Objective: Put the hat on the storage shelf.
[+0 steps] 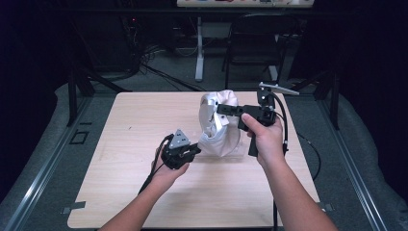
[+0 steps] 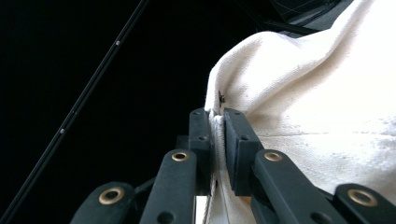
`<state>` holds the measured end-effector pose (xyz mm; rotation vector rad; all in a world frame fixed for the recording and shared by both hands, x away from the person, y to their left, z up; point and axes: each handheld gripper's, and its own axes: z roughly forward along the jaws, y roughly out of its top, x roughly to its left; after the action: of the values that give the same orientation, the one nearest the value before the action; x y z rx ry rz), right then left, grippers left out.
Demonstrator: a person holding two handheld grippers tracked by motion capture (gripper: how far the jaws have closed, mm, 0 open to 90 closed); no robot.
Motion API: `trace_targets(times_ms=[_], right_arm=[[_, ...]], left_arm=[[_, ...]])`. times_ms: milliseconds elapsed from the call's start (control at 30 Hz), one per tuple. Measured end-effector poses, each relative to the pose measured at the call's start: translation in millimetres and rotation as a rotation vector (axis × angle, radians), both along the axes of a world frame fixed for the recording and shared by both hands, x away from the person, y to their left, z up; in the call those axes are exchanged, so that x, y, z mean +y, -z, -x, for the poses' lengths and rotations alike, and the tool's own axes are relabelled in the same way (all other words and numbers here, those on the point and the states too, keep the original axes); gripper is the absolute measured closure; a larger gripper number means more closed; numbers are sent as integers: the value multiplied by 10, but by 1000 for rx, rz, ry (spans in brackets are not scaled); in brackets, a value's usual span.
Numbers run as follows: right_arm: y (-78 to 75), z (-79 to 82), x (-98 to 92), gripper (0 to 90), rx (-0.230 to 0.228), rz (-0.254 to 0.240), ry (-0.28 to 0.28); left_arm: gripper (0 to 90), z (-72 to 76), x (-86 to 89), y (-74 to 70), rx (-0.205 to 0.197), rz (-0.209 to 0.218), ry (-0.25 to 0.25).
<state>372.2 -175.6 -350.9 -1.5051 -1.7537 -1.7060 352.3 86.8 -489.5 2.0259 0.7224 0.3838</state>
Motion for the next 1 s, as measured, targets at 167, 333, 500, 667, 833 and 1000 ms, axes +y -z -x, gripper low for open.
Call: trace_targets(times_ms=[167, 333, 500, 667, 833, 1000], right_arm=[[39, -20, 4, 822, 6, 9, 1], [73, -28, -13, 822, 11, 14, 10], [104, -45, -18, 822, 23, 10, 8], [124, -60, 9, 822, 28, 6, 9], [142, -68, 35, 822, 32, 8, 2], [172, -87, 56, 822, 41, 13, 2]], left_arm=[[835, -73, 4, 47, 31, 14, 24], [834, -107, -8, 87, 54, 23, 25], [836, -117, 13, 91, 75, 25, 19], [848, -64, 5, 79, 63, -20, -14], [851, -38, 21, 90, 72, -14, -39], [852, -22, 27, 143, 116, 23, -69]])
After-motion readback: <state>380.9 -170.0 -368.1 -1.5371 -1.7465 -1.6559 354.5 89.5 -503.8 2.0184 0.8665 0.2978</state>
